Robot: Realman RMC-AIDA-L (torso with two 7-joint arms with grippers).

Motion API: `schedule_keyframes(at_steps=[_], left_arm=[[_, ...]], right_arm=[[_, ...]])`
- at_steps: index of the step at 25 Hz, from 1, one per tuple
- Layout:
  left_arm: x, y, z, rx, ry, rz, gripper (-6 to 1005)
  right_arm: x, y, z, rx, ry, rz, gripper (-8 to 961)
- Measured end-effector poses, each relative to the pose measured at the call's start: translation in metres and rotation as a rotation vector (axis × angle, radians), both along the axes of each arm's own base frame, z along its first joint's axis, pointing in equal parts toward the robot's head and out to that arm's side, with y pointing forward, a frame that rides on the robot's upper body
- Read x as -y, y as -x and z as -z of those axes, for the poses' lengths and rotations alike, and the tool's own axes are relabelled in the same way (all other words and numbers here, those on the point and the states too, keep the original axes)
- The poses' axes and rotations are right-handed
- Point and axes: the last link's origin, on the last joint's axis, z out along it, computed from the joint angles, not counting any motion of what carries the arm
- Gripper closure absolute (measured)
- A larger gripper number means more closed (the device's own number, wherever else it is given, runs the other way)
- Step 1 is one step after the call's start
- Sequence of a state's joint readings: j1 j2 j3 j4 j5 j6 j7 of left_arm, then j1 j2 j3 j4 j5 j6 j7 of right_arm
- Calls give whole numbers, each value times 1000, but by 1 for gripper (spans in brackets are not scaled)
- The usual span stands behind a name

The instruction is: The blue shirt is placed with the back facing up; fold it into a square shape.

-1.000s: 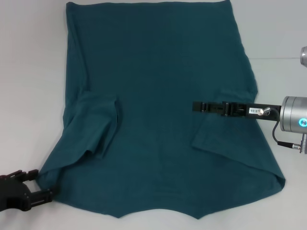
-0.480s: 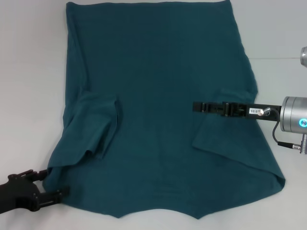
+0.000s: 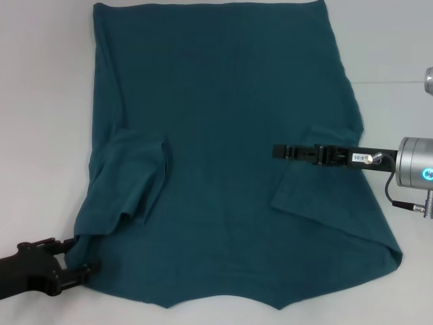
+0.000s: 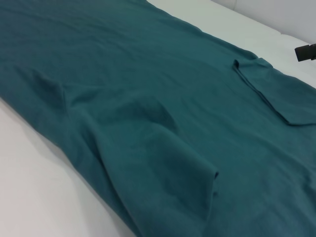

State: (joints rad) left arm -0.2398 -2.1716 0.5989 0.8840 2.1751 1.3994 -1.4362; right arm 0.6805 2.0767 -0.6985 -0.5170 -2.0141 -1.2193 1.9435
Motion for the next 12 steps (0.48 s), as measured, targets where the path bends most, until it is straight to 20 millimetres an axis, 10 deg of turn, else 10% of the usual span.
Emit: schedule_keyframes(at_steps=[9,12], left_arm=[[-4,-1,-4,-5,-9,-12,336],[-4,-1,-4,-4,-9,-15,618]], right_arm=[[1,-2,-1,0,0,3,187],[2,-3,-1,1,0,6,187]])
